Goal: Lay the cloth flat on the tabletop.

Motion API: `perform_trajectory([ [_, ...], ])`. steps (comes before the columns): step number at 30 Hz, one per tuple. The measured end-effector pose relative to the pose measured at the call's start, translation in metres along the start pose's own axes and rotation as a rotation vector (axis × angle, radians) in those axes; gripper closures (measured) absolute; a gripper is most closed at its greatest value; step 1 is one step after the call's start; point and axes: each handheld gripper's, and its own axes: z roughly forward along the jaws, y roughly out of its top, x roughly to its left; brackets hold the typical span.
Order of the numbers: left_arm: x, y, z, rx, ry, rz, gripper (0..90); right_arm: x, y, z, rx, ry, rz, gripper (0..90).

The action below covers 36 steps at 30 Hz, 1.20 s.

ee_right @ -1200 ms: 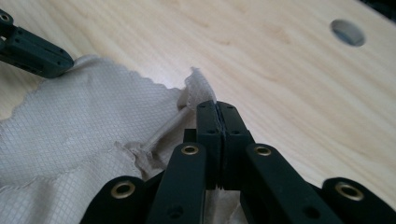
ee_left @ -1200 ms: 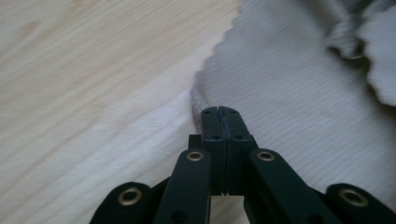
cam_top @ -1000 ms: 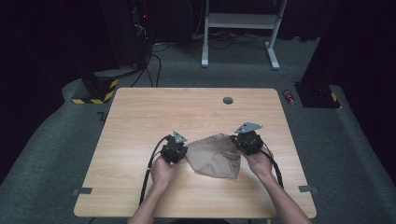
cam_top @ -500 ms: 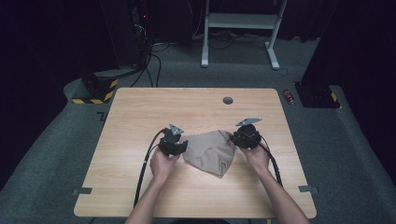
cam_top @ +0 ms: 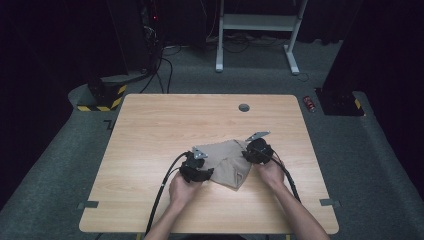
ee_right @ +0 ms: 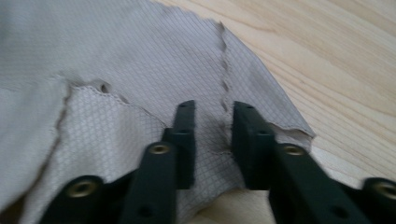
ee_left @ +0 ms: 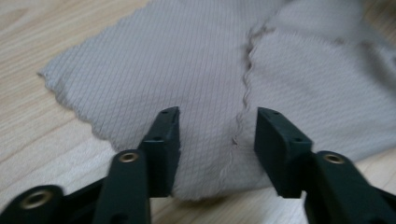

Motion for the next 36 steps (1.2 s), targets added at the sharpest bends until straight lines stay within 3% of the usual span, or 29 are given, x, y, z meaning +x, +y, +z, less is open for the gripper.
perform_trajectory([
  [3, 0.004, -0.001, -0.002, 0.002, 0.033, 0.055, 63.9, -0.005, -0.001, 0.003, 0.014, -0.006, -0.005, 86.5],
  [4, 0.007, 0.0, -0.001, 0.007, 0.041, 0.06, 70.3, -0.008, -0.002, 0.003, 0.014, -0.004, -0.006, 89.3],
  [6, 0.013, 0.002, -0.001, 0.017, 0.052, 0.055, 71.7, -0.01, -0.002, 0.002, 0.02, -0.023, -0.011, 89.6],
  [8, 0.021, 0.005, -0.001, 0.029, 0.119, 0.087, 72.8, -0.012, -0.001, 0.001, 0.021, -0.04, -0.004, 89.6],
  [11, 0.034, 0.008, 0.0, 0.043, 0.146, 0.051, 71.6, -0.017, -0.002, 0.001, 0.019, -0.048, 0.01, 89.3],
  [13, 0.04, 0.008, -0.002, 0.051, 0.148, 0.022, 67.9, -0.017, -0.002, -0.004, 0.007, -0.026, 0.033, 84.5],
  [16, 0.037, 0.004, -0.007, 0.01, 0.086, 0.002, 61.8, -0.006, -0.001, -0.017, -0.039, 0.017, 0.005, 78.2],
  [18, 0.027, 0.002, -0.01, -0.027, 0.038, 0.012, 58.3, 0.004, -0.001, -0.022, -0.057, 0.047, -0.019, 74.5],
  [21, 0.013, 0.002, -0.009, -0.04, 0.009, 0.042, 52.4, 0.017, 0.0, -0.022, -0.062, 0.092, -0.05, 68.8],
  [25, 0.005, 0.003, -0.003, -0.017, -0.002, 0.058, 51.8, 0.028, 0.0, -0.014, -0.045, 0.115, -0.075, 64.8],
  [27, 0.004, 0.002, -0.001, 0.015, -0.002, 0.077, 59.2, 0.029, -0.002, -0.009, -0.029, 0.12, -0.079, 65.2],
  [29, 0.004, 0.0, -0.001, 0.008, 0.009, 0.1, 66.2, 0.029, -0.005, -0.005, -0.016, 0.13, -0.062, 68.0],
  [32, 0.009, 0.003, -0.001, 0.016, 0.013, 0.099, 74.5, 0.029, -0.009, -0.003, -0.016, 0.124, -0.061, 73.4],
  [36, 0.019, 0.005, 0.001, 0.015, 0.015, 0.086, 82.6, 0.031, -0.009, -0.003, -0.015, 0.112, -0.099, 84.2],
])
